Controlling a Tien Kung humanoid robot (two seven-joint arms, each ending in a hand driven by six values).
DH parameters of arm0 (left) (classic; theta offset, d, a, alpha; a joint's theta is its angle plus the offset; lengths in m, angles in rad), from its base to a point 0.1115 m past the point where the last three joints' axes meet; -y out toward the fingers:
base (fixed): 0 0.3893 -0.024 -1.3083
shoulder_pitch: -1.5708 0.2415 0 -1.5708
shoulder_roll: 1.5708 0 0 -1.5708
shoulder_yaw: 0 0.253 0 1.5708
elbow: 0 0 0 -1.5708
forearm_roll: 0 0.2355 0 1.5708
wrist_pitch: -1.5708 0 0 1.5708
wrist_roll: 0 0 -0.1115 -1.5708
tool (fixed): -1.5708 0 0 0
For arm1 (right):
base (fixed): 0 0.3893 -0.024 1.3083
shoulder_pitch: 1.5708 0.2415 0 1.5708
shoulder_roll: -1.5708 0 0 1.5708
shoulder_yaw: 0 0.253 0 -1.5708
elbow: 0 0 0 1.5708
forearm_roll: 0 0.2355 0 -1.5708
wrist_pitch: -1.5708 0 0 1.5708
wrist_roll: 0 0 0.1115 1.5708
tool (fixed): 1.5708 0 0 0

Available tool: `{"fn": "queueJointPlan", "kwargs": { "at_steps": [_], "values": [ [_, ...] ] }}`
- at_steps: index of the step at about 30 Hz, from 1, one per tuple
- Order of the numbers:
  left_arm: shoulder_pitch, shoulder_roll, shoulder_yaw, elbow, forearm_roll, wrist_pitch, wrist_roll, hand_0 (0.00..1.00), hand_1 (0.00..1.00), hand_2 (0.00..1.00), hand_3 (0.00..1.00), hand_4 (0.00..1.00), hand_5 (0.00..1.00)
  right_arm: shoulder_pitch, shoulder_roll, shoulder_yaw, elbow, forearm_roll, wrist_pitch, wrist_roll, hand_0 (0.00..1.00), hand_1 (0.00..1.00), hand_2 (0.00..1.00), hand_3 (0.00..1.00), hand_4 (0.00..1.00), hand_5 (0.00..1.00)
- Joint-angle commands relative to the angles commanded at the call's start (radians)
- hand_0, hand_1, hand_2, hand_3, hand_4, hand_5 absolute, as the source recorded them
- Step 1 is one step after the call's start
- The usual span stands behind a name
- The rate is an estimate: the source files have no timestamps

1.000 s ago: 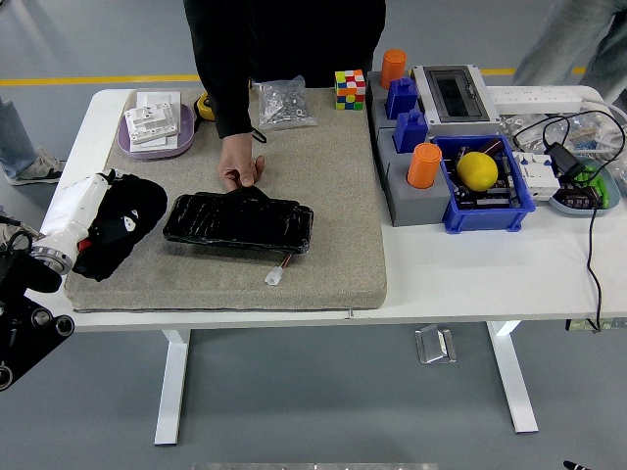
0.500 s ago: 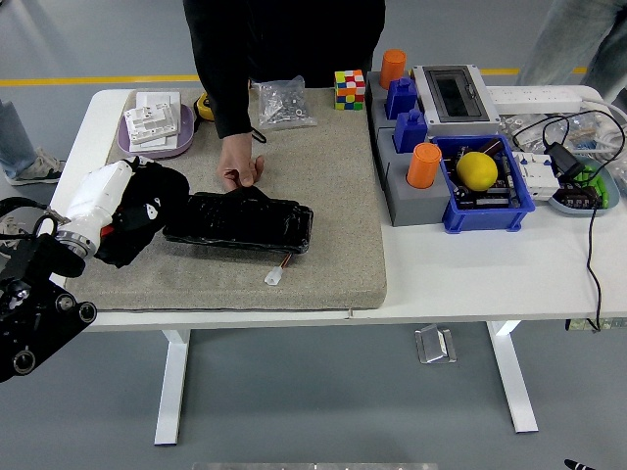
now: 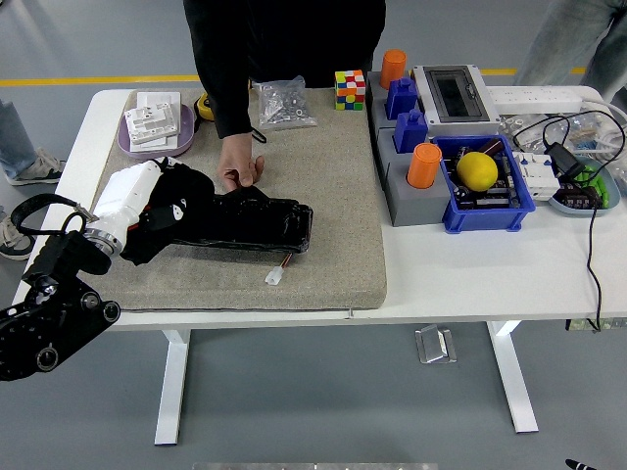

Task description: Pick the rag up,wipe the panel,place it on the desk

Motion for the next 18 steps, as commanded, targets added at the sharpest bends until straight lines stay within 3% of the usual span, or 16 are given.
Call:
{"fn": "queueJointPlan", "kwargs": {
  "at_steps": [18],
  "values": [
    [-0.071,-0.065,0.111,-0.018,0.01,0.007,0.013,0.215,0.145,0.66,0.683,0.451,0.002,0.003,-0.01,-0.012,-0.001,0.006,0.005,0.001,0.787,0.724,0.727,0.662,0.998,0.557]
  ]
}}
